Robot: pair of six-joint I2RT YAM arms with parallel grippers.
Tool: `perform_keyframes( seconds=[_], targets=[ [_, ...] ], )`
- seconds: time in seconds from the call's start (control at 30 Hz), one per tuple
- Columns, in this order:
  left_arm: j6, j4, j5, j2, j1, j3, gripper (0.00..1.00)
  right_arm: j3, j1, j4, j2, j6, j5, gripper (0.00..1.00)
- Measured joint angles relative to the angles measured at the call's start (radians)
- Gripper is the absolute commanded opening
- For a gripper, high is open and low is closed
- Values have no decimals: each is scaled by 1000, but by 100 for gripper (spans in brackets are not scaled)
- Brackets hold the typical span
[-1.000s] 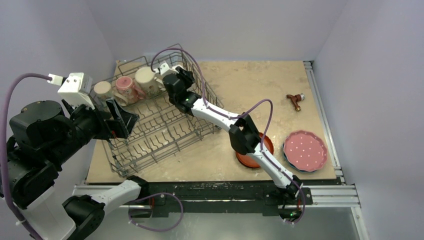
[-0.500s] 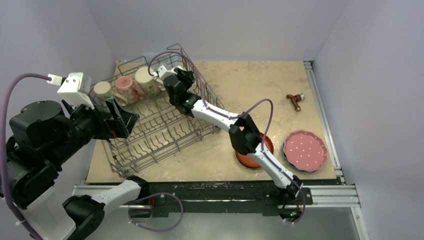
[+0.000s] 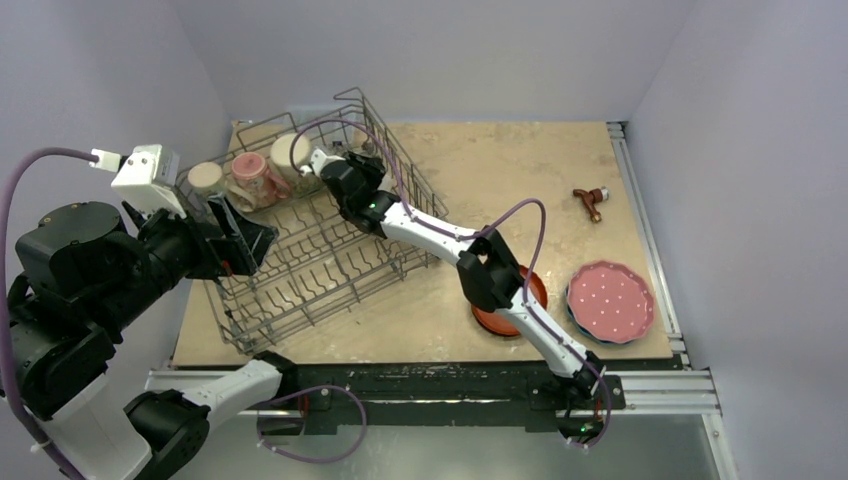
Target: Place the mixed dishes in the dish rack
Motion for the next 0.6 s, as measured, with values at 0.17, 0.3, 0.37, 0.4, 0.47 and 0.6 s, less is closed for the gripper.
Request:
perform_keyframes(
  seconds=[0.17,0.3,0.37,0.4,0.47,0.6],
  targets=[
    [-11,0,4,-1,0,0,99,-8,15,2,-2,-3,8,51],
    [-27,0,10,-6,0,0,98,-11,24,-56,-2,26,-47,75],
    [-32,0,11,-10,0,0,98,-11,31,-96,-2,42,-72,85],
    [-36,0,11,-11,0,-1,98,-11,36,-114,-2,43,-82,90],
    [-41,0,14,-15,0,-3,98,-11,41,-132,-2,63,-101,96],
    [-57,0,23,-22,0,-18,98,-5,44,-168,-3,111,-127,99]
  ],
)
